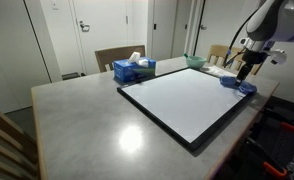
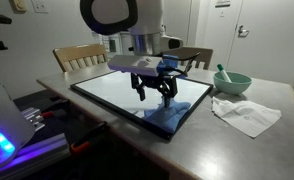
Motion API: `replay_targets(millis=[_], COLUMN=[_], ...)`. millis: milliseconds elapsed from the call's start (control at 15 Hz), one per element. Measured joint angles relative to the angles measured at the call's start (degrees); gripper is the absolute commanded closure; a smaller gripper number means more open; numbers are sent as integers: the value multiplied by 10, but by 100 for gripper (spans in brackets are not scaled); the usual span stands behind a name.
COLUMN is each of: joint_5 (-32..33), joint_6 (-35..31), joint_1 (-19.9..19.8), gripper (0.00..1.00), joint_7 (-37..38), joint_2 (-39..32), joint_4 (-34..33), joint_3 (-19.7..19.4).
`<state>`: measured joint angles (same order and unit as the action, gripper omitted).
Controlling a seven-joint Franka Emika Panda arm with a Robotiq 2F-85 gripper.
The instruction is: Use the blue towel to wipe the white board
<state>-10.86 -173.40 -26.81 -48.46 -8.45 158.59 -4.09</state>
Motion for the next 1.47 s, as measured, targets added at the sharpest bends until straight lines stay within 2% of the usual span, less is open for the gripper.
replay_targets(millis=[400, 667, 733, 933, 1000, 1067, 1200, 1467], joint_5=[16, 9, 9, 16, 22, 30, 41, 44], joint_6=[2, 2, 2, 2, 1, 1, 0, 0], joint_1=[-27, -54, -56, -58, -57, -56, -54, -52], gripper=[0, 0, 7, 8, 15, 31, 48, 76], joint_7=[-59, -130, -140, -151, -151, -151, -151, -150], joint_2=[-5, -16, -18, -29, -32, -37, -47, -57], joint_4=[-5, -9, -11, -18, -20, -22, -27, -33], joint_3=[-17, 10, 13, 12, 10, 5, -4, -6])
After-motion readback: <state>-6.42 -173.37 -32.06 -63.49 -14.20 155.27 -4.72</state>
